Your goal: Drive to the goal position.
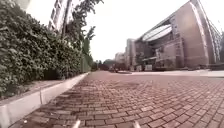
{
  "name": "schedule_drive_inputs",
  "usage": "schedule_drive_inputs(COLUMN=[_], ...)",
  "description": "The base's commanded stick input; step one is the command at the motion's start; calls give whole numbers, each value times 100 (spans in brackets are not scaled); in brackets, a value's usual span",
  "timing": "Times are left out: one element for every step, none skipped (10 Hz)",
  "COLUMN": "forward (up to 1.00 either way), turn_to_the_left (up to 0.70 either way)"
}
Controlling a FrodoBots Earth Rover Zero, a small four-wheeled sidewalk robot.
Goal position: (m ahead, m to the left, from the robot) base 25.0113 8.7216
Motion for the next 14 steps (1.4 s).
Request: schedule_drive_inputs(forward=[70,70,70,70,70,70,70,70,70,70,70,70,70,70], turn_to_the_left=[0,-11,-11,0,-1,-5,-11,-4,-2,-8,-11,-6,0,0])
